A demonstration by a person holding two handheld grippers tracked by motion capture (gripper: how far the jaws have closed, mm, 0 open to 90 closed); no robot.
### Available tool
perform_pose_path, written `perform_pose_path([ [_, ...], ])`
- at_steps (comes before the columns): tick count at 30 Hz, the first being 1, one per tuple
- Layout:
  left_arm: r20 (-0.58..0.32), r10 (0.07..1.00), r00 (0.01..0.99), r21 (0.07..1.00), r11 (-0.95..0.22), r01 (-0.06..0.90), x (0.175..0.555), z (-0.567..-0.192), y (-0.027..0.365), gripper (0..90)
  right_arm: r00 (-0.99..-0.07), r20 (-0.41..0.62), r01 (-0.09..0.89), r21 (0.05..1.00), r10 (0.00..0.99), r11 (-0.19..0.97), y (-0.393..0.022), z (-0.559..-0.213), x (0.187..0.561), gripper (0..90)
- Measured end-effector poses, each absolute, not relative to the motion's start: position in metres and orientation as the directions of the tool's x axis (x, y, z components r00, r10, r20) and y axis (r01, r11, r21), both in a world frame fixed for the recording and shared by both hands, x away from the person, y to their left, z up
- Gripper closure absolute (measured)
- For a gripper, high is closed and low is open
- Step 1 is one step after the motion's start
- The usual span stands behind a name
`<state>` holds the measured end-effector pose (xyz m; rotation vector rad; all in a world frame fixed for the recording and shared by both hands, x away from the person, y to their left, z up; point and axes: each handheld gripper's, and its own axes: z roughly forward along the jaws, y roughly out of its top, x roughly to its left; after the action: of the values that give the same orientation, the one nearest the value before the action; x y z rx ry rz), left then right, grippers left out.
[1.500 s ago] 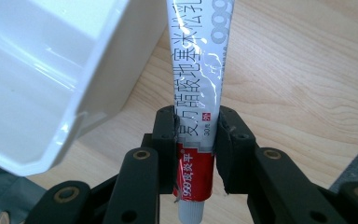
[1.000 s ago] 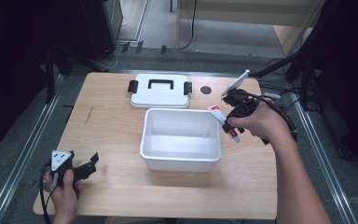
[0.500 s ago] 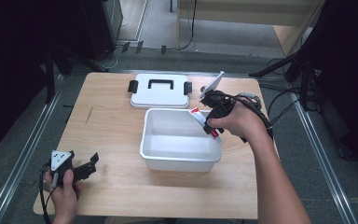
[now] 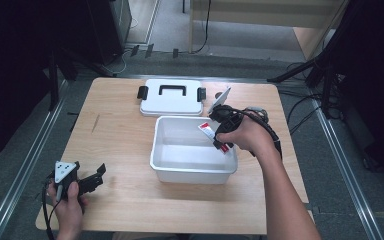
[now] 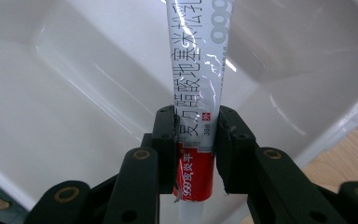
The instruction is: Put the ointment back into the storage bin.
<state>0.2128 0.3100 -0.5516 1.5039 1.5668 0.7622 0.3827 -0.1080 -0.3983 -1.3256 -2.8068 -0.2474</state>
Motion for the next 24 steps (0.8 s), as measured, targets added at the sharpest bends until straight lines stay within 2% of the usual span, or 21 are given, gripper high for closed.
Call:
perform_pose_path([
  [14,-0.145,0.988,0.044,0.863,0.104,0.495,0.213,-0.552,0.310,7.0,-0.690,0.038,0.723,0.099,0.723,0.684,-0.096,-0.429,0.382,72.4],
  [24,-0.144,0.989,0.045,0.863,0.103,0.495,0.213,-0.552,0.310,7.0,-0.755,-0.007,0.652,0.087,0.655,0.753,-0.086,-0.452,0.379,72.2],
])
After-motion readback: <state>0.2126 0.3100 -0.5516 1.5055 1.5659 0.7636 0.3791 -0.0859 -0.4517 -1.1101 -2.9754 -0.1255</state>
